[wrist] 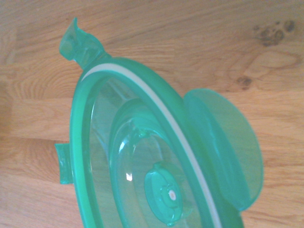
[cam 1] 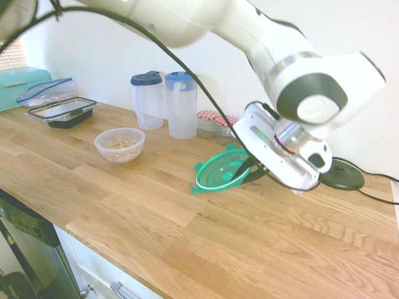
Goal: Cover the lid of food container
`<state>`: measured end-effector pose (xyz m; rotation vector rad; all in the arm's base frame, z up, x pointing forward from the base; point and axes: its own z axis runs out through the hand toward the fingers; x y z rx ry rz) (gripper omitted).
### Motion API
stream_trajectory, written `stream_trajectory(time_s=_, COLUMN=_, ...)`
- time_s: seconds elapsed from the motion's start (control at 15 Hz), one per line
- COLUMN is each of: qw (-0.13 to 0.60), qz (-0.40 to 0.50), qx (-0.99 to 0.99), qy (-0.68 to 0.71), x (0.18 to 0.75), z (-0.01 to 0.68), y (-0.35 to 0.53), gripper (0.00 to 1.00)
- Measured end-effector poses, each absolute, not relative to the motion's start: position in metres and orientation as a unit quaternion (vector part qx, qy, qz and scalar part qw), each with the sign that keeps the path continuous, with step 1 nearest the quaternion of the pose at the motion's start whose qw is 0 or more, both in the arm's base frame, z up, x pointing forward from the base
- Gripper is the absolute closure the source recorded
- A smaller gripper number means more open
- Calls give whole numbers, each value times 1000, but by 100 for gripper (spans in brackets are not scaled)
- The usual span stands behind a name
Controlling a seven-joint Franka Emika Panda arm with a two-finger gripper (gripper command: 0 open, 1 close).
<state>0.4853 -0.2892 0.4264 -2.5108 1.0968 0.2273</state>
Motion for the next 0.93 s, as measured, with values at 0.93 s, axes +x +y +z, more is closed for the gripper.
stream_trajectory(time_s=0.93, qw=-257, qz=-105, qx=-898, qy=341, x=485, z=549, y=-16, gripper=100)
